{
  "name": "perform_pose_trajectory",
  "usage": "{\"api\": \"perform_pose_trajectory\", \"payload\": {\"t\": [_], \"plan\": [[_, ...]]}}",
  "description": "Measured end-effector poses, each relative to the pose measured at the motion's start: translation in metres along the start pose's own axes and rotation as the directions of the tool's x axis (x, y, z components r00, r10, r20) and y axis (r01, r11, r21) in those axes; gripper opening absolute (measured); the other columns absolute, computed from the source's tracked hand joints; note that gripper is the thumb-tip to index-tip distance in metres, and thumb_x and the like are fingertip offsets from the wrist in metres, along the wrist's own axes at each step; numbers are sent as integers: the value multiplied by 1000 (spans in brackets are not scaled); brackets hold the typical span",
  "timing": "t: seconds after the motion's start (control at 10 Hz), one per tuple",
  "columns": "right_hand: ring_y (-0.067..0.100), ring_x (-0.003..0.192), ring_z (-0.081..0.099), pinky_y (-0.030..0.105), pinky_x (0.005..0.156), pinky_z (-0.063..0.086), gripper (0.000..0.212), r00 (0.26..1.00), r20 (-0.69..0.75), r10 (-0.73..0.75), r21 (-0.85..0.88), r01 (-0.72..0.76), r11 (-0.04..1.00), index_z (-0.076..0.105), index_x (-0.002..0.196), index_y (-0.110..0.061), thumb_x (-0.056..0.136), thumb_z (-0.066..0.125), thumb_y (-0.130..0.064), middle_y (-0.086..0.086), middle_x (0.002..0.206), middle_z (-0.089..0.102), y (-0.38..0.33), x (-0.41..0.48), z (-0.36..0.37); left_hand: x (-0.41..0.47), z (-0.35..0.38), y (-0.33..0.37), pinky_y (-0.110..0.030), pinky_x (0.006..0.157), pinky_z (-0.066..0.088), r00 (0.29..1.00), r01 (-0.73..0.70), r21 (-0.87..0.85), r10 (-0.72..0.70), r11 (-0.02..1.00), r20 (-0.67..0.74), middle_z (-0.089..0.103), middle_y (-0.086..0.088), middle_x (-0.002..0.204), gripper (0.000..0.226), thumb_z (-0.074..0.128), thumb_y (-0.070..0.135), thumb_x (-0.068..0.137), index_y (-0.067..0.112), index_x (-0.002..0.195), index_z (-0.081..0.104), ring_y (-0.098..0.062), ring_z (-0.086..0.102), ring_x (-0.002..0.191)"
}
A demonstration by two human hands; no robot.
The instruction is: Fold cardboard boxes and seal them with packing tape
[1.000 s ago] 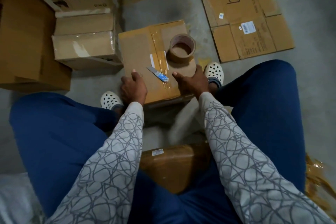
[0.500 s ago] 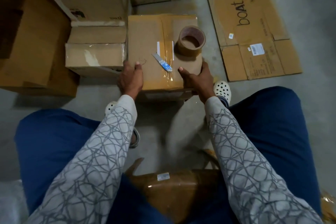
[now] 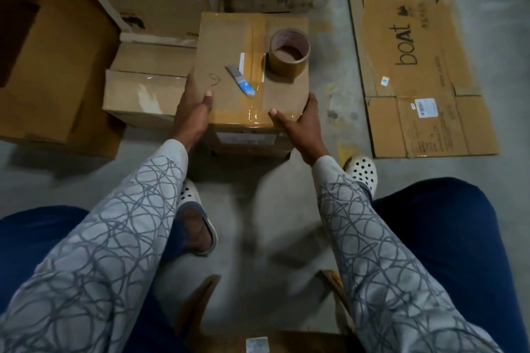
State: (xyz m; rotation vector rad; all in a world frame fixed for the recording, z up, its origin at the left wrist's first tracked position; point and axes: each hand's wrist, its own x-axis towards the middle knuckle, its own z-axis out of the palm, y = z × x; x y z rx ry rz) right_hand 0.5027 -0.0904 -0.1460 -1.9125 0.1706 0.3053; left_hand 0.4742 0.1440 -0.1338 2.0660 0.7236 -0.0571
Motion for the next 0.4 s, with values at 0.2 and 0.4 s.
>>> {"api": "perform_pose_trajectory", "payload": {"t": [0.2,0.4], "plan": [[27,134,44,55,108,47,103,1000,16,-5,-120,6,993,24,152,-23,74,77,-65,5,150,38,-1,-6,-1,-18,-2,-5,-60,118,23,996,-85,398,77,913,35,5,2,170,70,28,58,105,28,163,2,-36,19,150],[36,150,16,60,119,25,97,990,35,-140,-411,142,901,14,159,-14,90,64,-59,10,166,16,-39,-50,-17,-67,-32,41,-58,124,8,979,-203,482,186,852,83,-3,2,171,73,26,63,103,29,162,1,-29,4,156]]}}
